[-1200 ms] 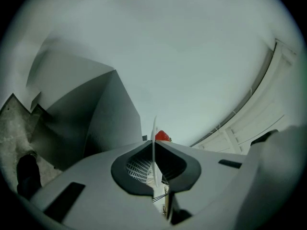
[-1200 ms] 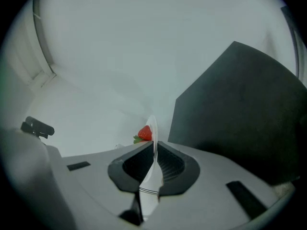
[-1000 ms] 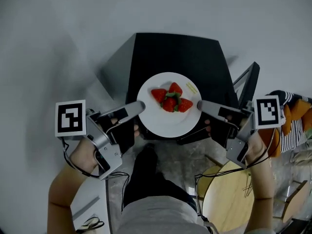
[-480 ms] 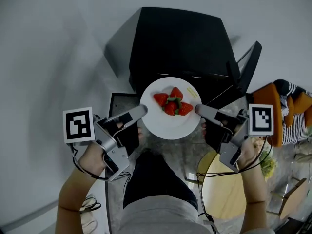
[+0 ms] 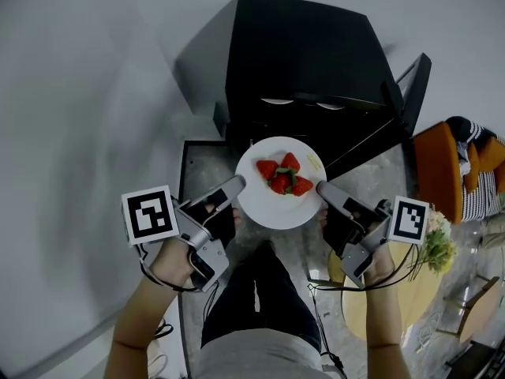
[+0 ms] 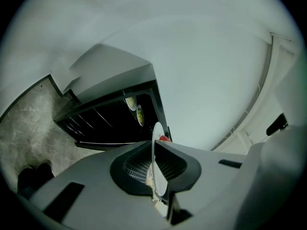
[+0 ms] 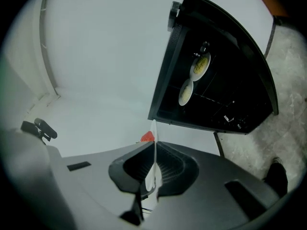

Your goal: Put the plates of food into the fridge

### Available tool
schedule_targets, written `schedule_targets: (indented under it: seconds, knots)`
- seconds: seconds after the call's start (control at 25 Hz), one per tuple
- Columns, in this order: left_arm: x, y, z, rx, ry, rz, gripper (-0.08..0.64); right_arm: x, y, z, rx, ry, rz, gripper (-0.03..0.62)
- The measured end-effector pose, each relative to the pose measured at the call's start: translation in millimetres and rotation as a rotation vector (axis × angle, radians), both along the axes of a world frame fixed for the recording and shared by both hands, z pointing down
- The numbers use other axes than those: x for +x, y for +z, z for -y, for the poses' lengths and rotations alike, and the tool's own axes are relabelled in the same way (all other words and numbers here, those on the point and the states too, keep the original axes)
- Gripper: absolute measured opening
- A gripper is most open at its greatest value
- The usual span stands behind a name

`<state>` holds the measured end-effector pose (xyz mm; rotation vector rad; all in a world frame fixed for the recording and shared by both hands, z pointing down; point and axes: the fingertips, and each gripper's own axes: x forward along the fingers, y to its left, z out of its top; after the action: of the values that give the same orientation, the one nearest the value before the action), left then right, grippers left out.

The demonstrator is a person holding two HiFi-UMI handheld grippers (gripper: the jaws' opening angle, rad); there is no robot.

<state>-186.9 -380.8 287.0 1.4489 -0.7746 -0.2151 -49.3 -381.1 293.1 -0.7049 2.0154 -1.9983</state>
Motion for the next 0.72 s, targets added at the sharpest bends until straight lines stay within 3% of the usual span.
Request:
schedule_targets:
  seconds: [0.28, 0.52, 0.72]
  knots:
    - [-2, 11, -2, -0.035, -0.019, 0.036, 0.021, 1, 11, 1, -0.029, 0.093, 0.021, 0.023]
    - [0, 4, -5, -0.045, -0.040, 0.067, 0.021, 4, 10, -1, -0.043, 0.071, -0.014, 0.023]
    - [-4, 76, -5, -0.002, -0.103, 0.081, 0.021, 2, 78, 10, -0.002, 0.090, -0.037, 0.023]
